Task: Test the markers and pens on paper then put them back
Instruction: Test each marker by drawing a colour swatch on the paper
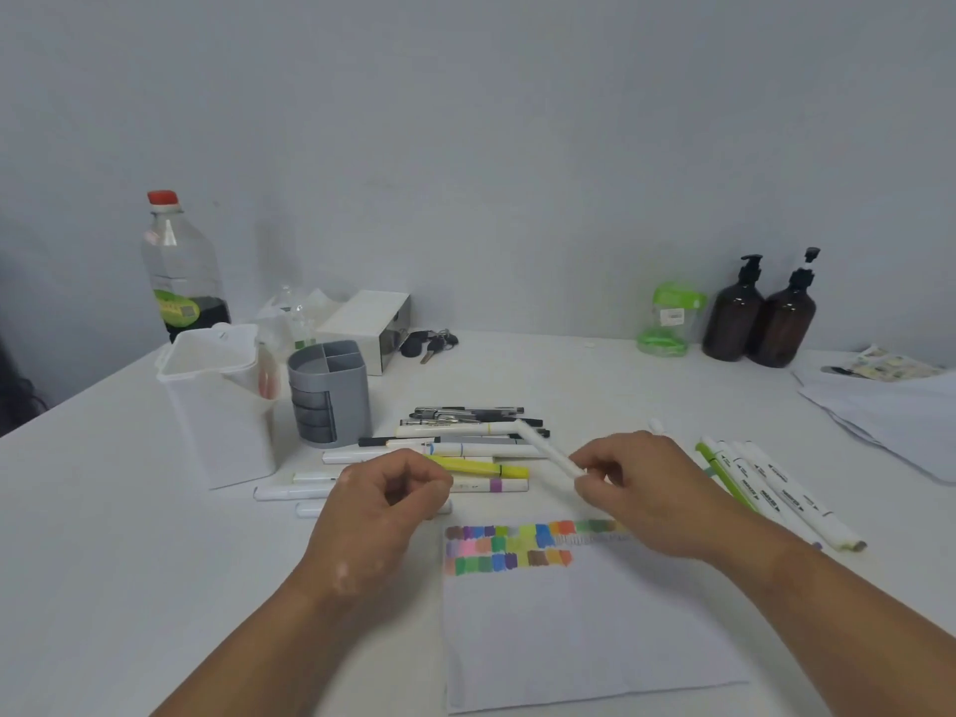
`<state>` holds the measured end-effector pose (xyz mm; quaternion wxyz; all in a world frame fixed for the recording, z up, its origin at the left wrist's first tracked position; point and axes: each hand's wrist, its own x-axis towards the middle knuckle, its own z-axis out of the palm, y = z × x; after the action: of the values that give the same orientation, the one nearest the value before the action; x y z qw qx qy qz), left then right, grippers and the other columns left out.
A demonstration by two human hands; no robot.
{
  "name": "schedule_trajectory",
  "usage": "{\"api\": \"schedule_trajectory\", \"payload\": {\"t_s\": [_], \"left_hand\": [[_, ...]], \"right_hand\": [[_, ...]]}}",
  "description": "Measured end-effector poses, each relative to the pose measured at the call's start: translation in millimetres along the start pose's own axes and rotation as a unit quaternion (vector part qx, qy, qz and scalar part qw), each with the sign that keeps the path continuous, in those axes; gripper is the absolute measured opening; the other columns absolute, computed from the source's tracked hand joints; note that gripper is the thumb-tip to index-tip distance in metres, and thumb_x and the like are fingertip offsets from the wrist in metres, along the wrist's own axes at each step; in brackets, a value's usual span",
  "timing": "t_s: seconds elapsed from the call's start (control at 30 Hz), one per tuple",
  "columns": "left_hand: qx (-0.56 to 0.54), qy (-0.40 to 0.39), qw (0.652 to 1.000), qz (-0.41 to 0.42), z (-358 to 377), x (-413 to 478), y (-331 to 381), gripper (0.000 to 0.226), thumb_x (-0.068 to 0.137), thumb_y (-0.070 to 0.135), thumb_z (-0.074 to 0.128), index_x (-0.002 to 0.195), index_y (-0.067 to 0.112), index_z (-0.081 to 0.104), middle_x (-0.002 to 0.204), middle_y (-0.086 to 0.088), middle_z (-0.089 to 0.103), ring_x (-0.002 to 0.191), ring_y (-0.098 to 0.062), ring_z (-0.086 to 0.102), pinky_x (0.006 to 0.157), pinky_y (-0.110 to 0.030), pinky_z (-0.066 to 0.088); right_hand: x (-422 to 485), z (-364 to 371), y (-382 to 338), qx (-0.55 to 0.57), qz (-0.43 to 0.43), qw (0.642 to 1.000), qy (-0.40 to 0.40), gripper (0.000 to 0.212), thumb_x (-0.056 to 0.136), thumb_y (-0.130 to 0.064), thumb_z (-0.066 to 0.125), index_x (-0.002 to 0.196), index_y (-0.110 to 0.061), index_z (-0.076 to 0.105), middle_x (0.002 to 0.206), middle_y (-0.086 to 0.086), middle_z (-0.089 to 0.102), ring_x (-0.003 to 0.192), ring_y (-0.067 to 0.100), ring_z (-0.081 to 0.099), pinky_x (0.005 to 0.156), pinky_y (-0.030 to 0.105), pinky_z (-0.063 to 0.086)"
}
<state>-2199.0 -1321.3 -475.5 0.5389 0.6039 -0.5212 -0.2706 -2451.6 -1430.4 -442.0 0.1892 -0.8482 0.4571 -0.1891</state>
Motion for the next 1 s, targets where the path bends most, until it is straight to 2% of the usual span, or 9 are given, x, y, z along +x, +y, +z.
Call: {"api": "schedule_trajectory", "payload": {"t_s": [0.13,0.23,0.3,0.37,0.47,0.67,0.77,0.87,1.0], "left_hand": [[0.066,-0.071,0.995,0.036,25,2,23,0.018,0.090,0.017,0.069,0.085,0.034,0.074,0.076,0.016,0.068,0.063,-0.008,0.059,0.058,-0.020,0.050],[0.148,-0.121,0.979,0.072,48,4,36,0.018,0.090,0.020,0.066,0.097,0.035,0.067,0.095,0.018,0.068,0.072,-0.011,0.060,0.062,-0.015,0.049],[0.153,-0.129,0.975,0.093,60,4,40,0.016,0.091,0.021,0.067,0.104,0.031,0.064,0.095,0.022,0.066,0.068,-0.010,0.058,0.058,-0.013,0.047],[0.094,-0.136,0.982,0.094,68,2,39,0.008,0.094,0.018,0.068,0.100,0.024,0.067,0.079,0.025,0.062,0.057,-0.004,0.056,0.050,-0.010,0.047],[0.047,-0.136,0.986,0.083,69,0,33,0.010,0.096,0.011,0.065,0.091,0.018,0.069,0.067,0.018,0.060,0.052,0.001,0.059,0.048,-0.008,0.046],[0.107,-0.169,0.973,0.114,70,-2,24,0.012,0.104,0.019,0.051,0.103,0.022,0.062,0.086,0.006,0.060,0.074,-0.001,0.062,0.063,-0.009,0.051],[0.099,-0.226,0.963,0.112,74,-4,25,0.025,0.106,0.029,0.042,0.111,0.017,0.063,0.098,0.000,0.064,0.092,-0.013,0.064,0.082,-0.030,0.059],[0.163,-0.221,0.951,0.140,72,-5,26,0.037,0.103,0.041,0.035,0.106,0.015,0.062,0.095,0.005,0.068,0.086,-0.006,0.065,0.080,-0.036,0.055],[0.188,-0.212,0.945,0.164,70,-8,31,0.041,0.101,0.046,0.034,0.103,0.018,0.063,0.089,0.012,0.069,0.080,0.002,0.062,0.077,-0.026,0.051]], "right_hand": [[-12,1,6,0.338,0.093,0.936,-0.013,0.011,0.085,-0.012,0.075,0.084,-0.022,0.078,0.075,-0.002,0.070,0.066,0.008,0.060,0.056,0.025,0.043],[-14,9,7,0.461,0.097,0.882,-0.019,0.013,0.080,-0.009,0.081,0.081,-0.021,0.077,0.079,0.007,0.069,0.068,0.015,0.064,0.049,0.027,0.042],[-15,15,7,0.480,0.084,0.873,-0.023,0.014,0.072,-0.020,0.085,0.083,-0.021,0.076,0.077,0.006,0.067,0.069,0.014,0.062,0.049,0.026,0.042],[-16,22,8,0.482,0.067,0.873,-0.030,0.025,0.063,-0.032,0.086,0.085,-0.022,0.076,0.076,0.004,0.066,0.068,0.014,0.059,0.051,0.027,0.042],[-17,26,13,0.500,0.049,0.865,-0.015,0.027,0.064,-0.032,0.083,0.086,-0.019,0.076,0.068,0.004,0.062,0.061,0.016,0.055,0.049,0.027,0.041],[-24,26,12,0.488,-0.010,0.873,0.014,0.020,0.071,-0.029,0.080,0.086,-0.017,0.075,0.064,0.009,0.059,0.059,0.020,0.054,0.053,0.029,0.047],[-25,24,7,0.484,-0.036,0.874,0.015,0.021,0.070,-0.033,0.079,0.084,-0.019,0.073,0.064,0.011,0.059,0.058,0.022,0.053,0.053,0.030,0.046],[-28,24,2,0.476,-0.047,0.878,0.007,0.020,0.072,-0.034,0.079,0.082,-0.019,0.070,0.066,0.014,0.061,0.056,0.021,0.055,0.052,0.030,0.046],[-30,26,-2,0.482,-0.042,0.875,-0.006,0.021,0.074,-0.035,0.079,0.081,-0.017,0.070,0.069,0.022,0.060,0.057,0.022,0.054,0.053,0.030,0.046]]}}
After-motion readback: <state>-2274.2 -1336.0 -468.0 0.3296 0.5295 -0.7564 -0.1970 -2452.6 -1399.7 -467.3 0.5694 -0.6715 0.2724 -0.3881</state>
